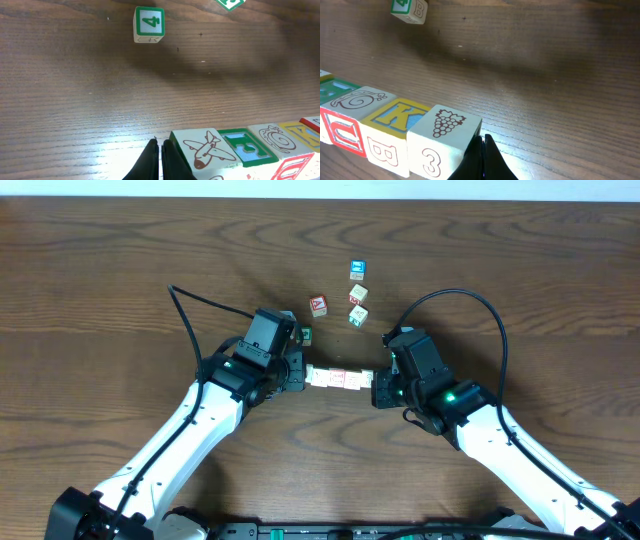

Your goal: Lift 5 blocks

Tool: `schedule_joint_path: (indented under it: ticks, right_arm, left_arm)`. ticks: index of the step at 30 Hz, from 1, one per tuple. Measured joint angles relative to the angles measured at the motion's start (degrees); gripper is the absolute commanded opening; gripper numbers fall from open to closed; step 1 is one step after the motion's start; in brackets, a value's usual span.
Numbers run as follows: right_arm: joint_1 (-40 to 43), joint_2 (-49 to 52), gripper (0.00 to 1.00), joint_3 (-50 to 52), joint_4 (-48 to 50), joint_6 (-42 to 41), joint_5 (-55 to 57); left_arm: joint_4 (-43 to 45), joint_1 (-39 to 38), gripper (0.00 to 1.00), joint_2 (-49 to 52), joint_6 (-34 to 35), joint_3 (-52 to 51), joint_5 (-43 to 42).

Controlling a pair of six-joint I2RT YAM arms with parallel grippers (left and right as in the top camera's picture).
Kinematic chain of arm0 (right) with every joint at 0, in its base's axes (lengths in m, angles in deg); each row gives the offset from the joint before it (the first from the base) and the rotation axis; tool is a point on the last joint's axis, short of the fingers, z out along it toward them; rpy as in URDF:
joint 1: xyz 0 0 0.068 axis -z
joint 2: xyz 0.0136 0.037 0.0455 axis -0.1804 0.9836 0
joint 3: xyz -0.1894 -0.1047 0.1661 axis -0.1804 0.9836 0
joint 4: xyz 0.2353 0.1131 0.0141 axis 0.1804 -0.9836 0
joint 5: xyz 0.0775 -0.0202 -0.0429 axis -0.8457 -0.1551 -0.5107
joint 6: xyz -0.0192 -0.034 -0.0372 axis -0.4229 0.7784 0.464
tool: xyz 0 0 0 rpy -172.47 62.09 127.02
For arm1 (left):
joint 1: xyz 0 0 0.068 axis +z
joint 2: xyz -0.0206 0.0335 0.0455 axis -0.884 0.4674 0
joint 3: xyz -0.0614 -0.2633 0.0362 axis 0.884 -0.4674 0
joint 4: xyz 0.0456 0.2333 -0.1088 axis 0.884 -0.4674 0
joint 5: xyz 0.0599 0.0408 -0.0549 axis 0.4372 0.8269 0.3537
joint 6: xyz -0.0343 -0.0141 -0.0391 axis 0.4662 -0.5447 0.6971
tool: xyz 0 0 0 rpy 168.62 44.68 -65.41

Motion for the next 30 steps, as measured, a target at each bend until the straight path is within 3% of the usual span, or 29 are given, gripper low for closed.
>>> schedule_joint_path:
  ticks: [30]
  right_arm:
    - [-0.42,2.23,0.01,0.00,1.86,-3.69,2.69]
  left_arm:
    - [0.17,-1.09,0.07,3.87,0.68,-0.02,1.03]
